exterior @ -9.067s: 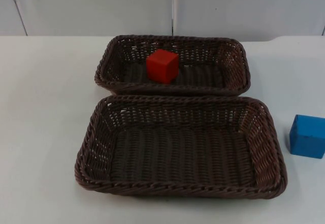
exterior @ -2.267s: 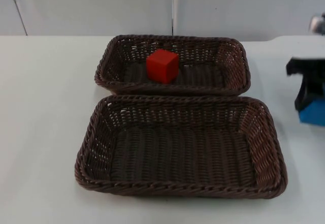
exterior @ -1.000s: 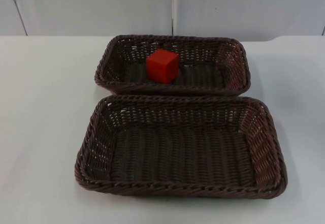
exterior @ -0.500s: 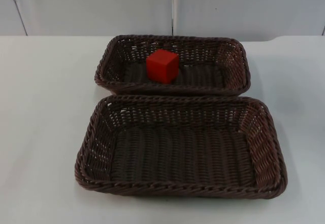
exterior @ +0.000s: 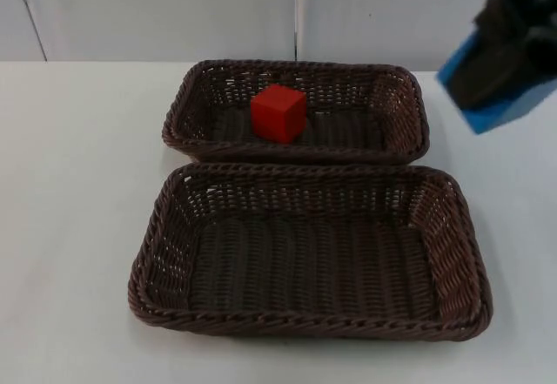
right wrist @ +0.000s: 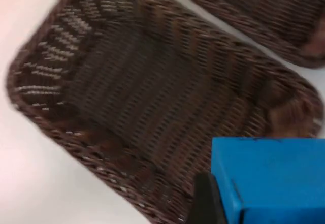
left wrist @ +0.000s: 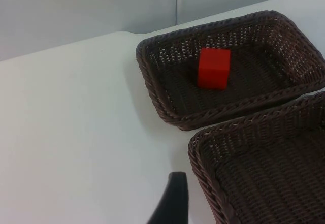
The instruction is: Pick up one cube with the left hand and place it into the upper basket. Pick up one cube with the right hand and place it into the lower basket.
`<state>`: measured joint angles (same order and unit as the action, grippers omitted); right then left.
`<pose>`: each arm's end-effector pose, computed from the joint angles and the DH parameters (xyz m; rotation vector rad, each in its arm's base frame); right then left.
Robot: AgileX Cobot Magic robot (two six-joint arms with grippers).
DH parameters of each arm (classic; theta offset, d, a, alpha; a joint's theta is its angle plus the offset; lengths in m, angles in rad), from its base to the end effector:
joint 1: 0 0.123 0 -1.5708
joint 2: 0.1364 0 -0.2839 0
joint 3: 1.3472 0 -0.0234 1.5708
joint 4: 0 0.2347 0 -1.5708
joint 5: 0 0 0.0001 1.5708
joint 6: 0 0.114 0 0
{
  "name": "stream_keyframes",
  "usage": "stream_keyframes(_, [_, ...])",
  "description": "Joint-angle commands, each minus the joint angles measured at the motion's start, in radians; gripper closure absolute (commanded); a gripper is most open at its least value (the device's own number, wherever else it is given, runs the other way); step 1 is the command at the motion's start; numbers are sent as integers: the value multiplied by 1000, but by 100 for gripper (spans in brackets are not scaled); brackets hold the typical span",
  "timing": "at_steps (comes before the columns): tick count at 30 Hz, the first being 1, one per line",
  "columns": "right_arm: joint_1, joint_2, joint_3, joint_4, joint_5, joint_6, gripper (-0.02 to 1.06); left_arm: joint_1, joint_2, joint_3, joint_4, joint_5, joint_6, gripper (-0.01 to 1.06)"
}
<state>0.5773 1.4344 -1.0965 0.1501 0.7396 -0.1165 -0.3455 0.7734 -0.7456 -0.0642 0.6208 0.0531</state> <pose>0.2416 0.1711 0.2768 -0.7803 2.4655 0.3455 0.1444 -0.0565 0.3238 0.3906 2.1045 -0.2423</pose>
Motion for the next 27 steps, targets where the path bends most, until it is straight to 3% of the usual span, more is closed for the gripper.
stream_keyframes(1, [48,21,-5,-14,-34,-8,105,-2,-5,4,2,-2,-6,28])
stream_keyframes(8, [126,124,-5,-15,-66,-8,105,-2,-5,4,2,-2,-6,28])
stream_keyframes(13, [176,222,-5,-17,-141,-11,105,-2,-5,4,2,-2,-6,28])
stream_keyframes(24, [190,414,-5,-17,-348,-15,105,-2,-5,4,2,-2,-6,28])
stream_keyframes(27, [188,474,-5,-17,-444,-34,105,-2,-5,4,2,-2,-6,28])
